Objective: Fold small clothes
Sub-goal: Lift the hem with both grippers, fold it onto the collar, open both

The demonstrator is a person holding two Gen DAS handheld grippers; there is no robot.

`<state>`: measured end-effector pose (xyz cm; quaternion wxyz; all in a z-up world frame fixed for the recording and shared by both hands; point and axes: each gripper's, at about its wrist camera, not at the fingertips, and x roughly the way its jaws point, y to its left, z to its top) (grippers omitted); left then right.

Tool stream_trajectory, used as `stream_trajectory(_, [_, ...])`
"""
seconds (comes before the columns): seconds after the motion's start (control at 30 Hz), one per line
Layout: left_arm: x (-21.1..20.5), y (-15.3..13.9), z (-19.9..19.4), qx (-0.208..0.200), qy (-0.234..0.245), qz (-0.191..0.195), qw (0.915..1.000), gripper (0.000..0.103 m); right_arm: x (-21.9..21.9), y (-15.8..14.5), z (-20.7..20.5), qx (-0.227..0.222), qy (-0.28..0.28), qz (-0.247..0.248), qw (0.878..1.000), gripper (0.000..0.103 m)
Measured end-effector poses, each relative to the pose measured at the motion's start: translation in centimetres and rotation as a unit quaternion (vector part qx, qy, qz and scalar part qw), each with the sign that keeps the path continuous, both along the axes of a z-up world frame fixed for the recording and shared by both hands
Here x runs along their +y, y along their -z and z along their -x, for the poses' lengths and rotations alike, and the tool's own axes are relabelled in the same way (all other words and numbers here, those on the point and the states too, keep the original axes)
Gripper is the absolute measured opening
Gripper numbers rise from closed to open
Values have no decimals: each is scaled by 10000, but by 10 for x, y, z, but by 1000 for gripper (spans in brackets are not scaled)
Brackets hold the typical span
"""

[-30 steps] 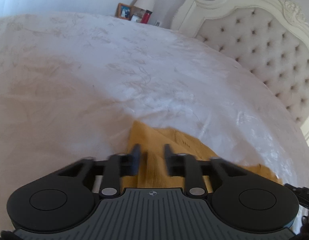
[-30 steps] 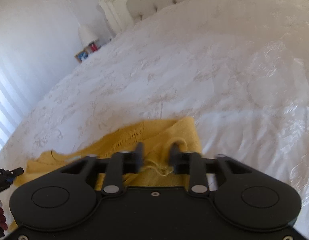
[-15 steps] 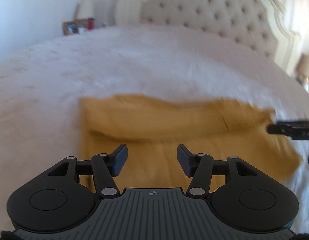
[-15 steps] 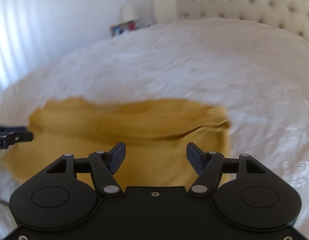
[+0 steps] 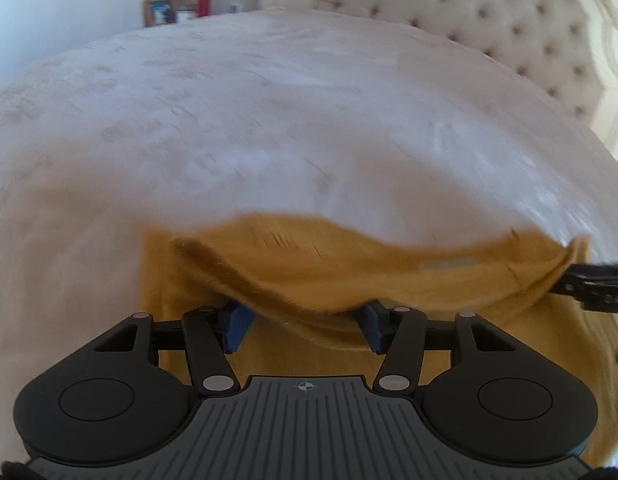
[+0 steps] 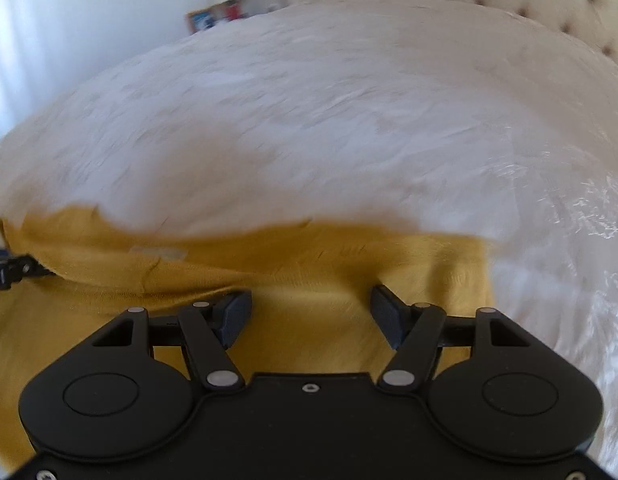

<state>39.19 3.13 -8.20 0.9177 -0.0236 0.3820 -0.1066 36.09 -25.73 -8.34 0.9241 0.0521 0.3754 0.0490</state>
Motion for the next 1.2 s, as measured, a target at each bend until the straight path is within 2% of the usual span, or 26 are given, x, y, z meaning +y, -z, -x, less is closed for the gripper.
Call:
stream_trajectory(0.13, [8,-11,-16,-71,-371,-48,9993,54,-18,-8,5,-189,361,-262,9988,69])
stream_trajectory(0.23, [9,-21,-5,-149,-356,-31,9992,54,-22,-12,25,-255,316,-367,9985,69])
stream_trajectory(0.3, [7,-25,12,-201,-198,-65,9996,54,-21,-12,45,-288,179,-372,9987,69])
stream_trajectory(0.47, [-9,-17,82,-199,572,-255,9978,55,-11,-3,91,-180,-102,-331,9992,70])
stream_trajectory(0.6, [-21,9,133,-25,1095,-718,9914,58,-1,16,132,26,-286,54,9996,70])
stream_trajectory(0.7, [-23,20,164,-241,1168,-1096,9868,60,-4,22,157,-6,-243,31,9997,70])
stream_trajectory(0.8, [-18,19,170,-184,984,-975,9902,63,-7,22,173,-93,-194,-13,9998,70])
stream_trajectory(0.93, [-15,21,159,-52,821,-826,9932,66,-14,24,178,-207,-123,-259,9994,75])
stream_trajectory(1.2, [-12,26,168,-147,643,-667,9956,73,-26,23,197,-478,-102,-694,9964,80])
